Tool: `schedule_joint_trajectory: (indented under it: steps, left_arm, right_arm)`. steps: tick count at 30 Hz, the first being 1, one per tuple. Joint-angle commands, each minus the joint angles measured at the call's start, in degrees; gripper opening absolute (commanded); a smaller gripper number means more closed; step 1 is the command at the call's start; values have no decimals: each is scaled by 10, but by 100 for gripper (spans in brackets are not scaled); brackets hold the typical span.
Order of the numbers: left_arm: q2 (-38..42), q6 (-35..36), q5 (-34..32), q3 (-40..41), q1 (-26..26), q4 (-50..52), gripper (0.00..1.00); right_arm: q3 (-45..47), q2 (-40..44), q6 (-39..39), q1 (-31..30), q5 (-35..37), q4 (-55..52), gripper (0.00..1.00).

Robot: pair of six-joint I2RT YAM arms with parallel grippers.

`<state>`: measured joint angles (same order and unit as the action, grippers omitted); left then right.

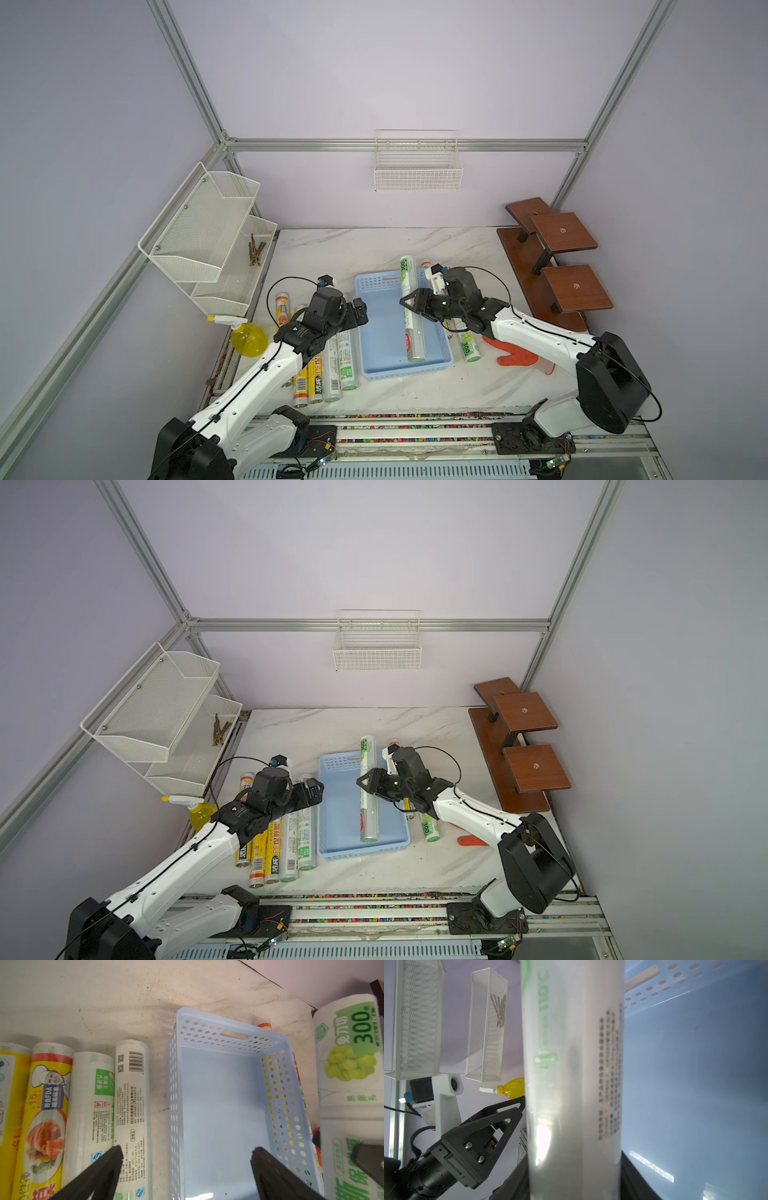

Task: Put the plastic wrap into the basket
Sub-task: Place the plastic wrap in the basket.

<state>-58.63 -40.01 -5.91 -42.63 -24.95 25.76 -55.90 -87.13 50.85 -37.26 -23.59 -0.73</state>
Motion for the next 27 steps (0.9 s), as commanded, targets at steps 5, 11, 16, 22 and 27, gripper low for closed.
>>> schedule_joint_trajectory:
  steps: [5, 11, 16, 22, 27]
  left_arm:
    - [42, -16, -27, 21, -3, -7, 100]
    - [53, -17, -30, 35, -3, -37, 100]
    - [64, -5, -5, 44, -3, -54, 100]
    - [76, -5, 27, 57, -3, -72, 100]
    - [72, -15, 44, 61, -3, -72, 100]
  right_arm:
    - [-63, -83, 32, -54, -1, 77, 41]
    - [-80, -142, 50, -69, -15, 107, 41]
    - [-98, -184, 56, -70, -24, 122, 41]
    - [-126, -226, 57, -70, -28, 130, 41]
    - [-139, -259, 59, -70, -23, 129, 41]
